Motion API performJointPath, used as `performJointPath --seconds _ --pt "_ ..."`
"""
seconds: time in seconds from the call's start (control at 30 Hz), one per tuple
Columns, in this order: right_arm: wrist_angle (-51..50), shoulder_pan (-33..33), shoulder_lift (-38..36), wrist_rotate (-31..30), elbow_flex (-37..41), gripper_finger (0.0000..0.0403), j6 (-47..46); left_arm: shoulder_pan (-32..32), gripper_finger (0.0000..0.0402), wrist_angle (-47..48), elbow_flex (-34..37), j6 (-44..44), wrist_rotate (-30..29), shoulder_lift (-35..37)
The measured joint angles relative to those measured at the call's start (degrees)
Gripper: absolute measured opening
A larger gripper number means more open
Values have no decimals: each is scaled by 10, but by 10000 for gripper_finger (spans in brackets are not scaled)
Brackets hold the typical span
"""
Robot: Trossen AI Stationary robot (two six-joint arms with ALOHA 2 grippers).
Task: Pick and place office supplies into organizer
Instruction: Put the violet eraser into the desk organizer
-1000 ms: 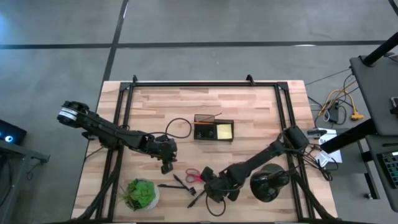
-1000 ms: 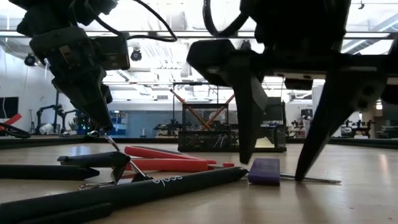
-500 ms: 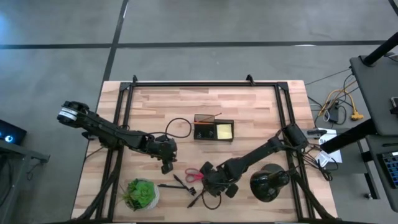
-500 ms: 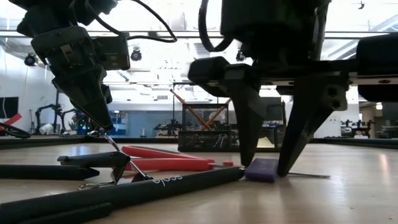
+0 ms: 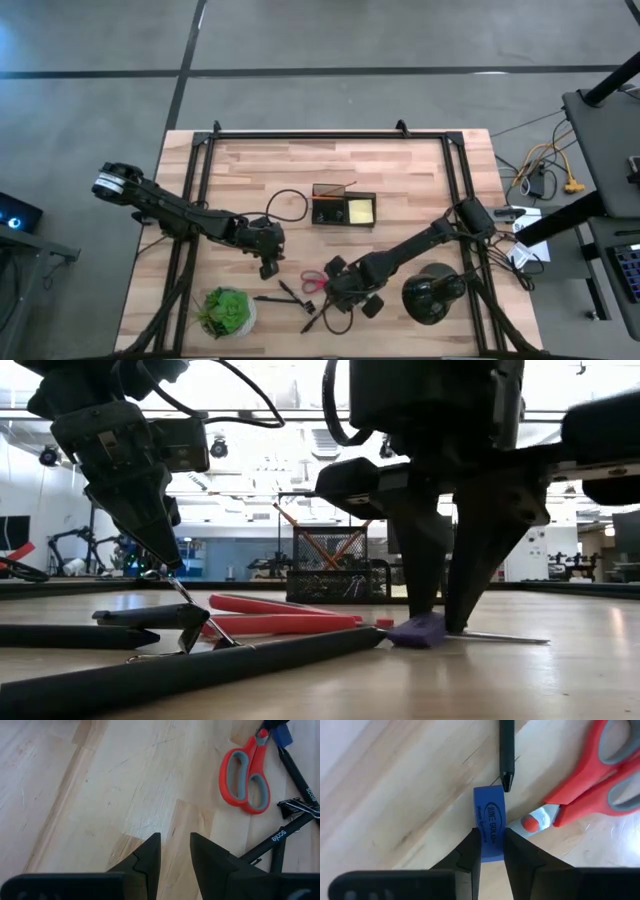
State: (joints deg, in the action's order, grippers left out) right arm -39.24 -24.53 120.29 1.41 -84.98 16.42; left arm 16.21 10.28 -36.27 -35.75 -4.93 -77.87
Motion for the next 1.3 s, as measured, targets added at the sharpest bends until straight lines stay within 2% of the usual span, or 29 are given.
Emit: performJointPath --seconds 0.07,0.2,0.4,0.53,0.6,0.7,0.83,1.07,1.17,1.3 --pt "0 0 -6 -6 -6 60 -40 0 88 0 0 0 0 0" --pt "1 1 -37 -58 -20 60 -142 0 88 -8 0 0 0 0" --pt "-2 22 -88 -255 -28 59 -352 0 88 -11 0 1 0 0" --pt "-43 71 -93 -250 -28 59 -440 0 88 -16 0 10 -1 0" --pt "-57 100 -90 -239 -26 59 -436 0 88 -22 0 16 -1 0" --pt "-54 143 -89 -208 -27 59 -378 0 88 -23 0 16 -1 0" --pt "-54 191 -88 -200 -27 59 -323 0 88 -23 0 16 0 0" --pt "-54 245 -70 -93 -26 59 -265 0 88 -23 0 16 0 0" --pt "-52 251 -62 -98 -26 61 -263 0 88 -23 0 16 0 0" --pt "-49 254 -50 -139 -26 73 -256 0 88 -24 0 16 -1 0"
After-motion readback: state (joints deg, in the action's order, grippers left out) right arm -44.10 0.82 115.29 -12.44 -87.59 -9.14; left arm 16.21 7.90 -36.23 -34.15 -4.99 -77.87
